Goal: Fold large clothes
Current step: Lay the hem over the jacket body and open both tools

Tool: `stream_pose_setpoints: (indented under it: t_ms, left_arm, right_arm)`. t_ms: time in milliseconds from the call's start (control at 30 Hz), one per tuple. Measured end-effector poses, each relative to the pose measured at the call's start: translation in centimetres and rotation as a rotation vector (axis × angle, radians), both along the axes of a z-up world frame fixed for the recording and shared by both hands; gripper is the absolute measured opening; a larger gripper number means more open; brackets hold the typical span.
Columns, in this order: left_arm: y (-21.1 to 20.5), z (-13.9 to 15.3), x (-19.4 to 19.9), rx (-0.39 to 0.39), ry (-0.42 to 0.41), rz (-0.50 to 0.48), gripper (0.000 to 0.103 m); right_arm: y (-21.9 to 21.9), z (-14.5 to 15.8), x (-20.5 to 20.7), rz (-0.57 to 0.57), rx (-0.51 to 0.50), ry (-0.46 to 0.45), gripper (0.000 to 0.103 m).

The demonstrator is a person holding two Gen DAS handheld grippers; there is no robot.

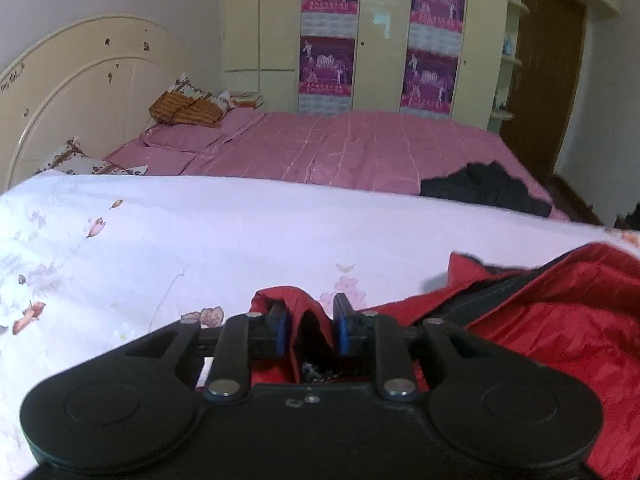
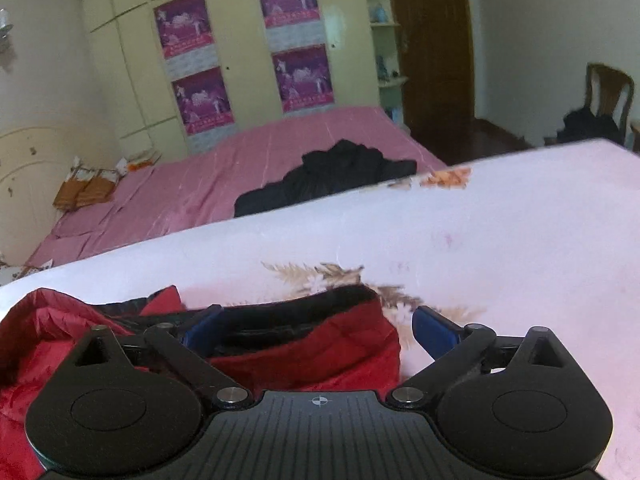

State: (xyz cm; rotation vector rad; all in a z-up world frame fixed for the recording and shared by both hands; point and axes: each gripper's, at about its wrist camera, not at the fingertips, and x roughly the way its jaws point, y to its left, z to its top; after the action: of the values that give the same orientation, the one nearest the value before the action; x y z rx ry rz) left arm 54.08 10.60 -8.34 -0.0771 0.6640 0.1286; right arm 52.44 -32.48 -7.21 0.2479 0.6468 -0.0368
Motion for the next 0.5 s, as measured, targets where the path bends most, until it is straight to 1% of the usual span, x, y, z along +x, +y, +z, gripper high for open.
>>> stream_pose_setpoints:
  t_ms: [33, 67, 100, 133, 167, 233, 333, 433, 467, 500]
  left_arm:
    - [-0.1, 0.2, -0.2, -0.012, -0.023, 0.006, 0.032]
    - [0.1, 0.5, -0.7, -0.026, -0.057, 0.018, 0.055]
    - [-0.1, 0.8, -0.9, -0.015, -0.093, 0.047, 0.088]
    - [-0.1, 1.1, -1.4, 0.0, -0.12, 0.06, 0.096]
    - [-0.1, 1.3, -1.9, 0.015, -0.15, 0.052, 0.093]
    - [-0.3, 1.3, -2.3, 0.051, -0.143, 0.008, 0.088]
    - [-1.0, 1.4, -3.6, 0.068, -0.137, -0.046, 0.086]
    - [-3.0, 1.1, -5.0, 0.104, -0.137, -0.14, 0.085]
    - [-4.0, 0.8, -5.3, 0.13, -0.132, -0.184, 0.086]
    - [-4.8, 0.3, -5.2, 0.153, -0.127, -0.209, 0.084]
  right_arm:
    - [0.0, 0.1, -0.1, -0.005, -0.004, -0.011, 0.099]
    - [0.0, 0.3, -0.3, -0.012, -0.012, -0.027, 0.099]
    - [0.0, 0.5, -0.5, -0.017, -0.019, -0.044, 0.099]
    - [0.0, 0.7, -0.7, -0.019, -0.02, -0.059, 0.099]
    - [0.0, 1.0, -0.9, -0.021, -0.019, -0.074, 0.099]
    - [0.2, 1.4, -1.5, -0.009, -0.015, -0.097, 0.099]
    - [1.5, 1.7, -2.3, 0.057, -0.041, -0.09, 0.098]
    - [4.0, 1.2, -3.1, 0.146, -0.089, -0.07, 0.098]
    - [5.0, 1.0, -3.3, 0.171, -0.11, -0.067, 0.093]
    - [6.0, 0.6, -3.3, 0.198, -0.124, -0.06, 0.088]
